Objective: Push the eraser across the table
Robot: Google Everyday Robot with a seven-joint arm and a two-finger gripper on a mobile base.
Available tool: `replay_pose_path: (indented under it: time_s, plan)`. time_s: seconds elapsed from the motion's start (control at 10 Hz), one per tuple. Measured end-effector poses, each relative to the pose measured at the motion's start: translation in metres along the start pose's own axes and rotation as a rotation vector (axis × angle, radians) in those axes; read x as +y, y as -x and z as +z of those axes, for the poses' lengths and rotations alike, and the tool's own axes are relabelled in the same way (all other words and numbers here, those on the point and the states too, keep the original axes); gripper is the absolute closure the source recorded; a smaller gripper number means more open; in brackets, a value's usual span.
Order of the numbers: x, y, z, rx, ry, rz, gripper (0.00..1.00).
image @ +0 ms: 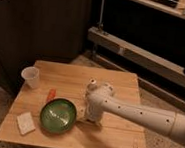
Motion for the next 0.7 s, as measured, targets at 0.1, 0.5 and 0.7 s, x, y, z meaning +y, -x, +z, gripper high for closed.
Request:
replay_pose_path:
  time_s: [0.1, 0.5, 0.7]
  plan:
    - [0.001, 0.0, 0.0, 0.0, 0.0, 0.001, 0.47]
    - [-0.002, 0.0, -0.008, 0.003, -0.006, 0.001, 0.85]
    - [-0.001, 0.001, -0.011, 0.001, -0.002, 0.001, 1.0]
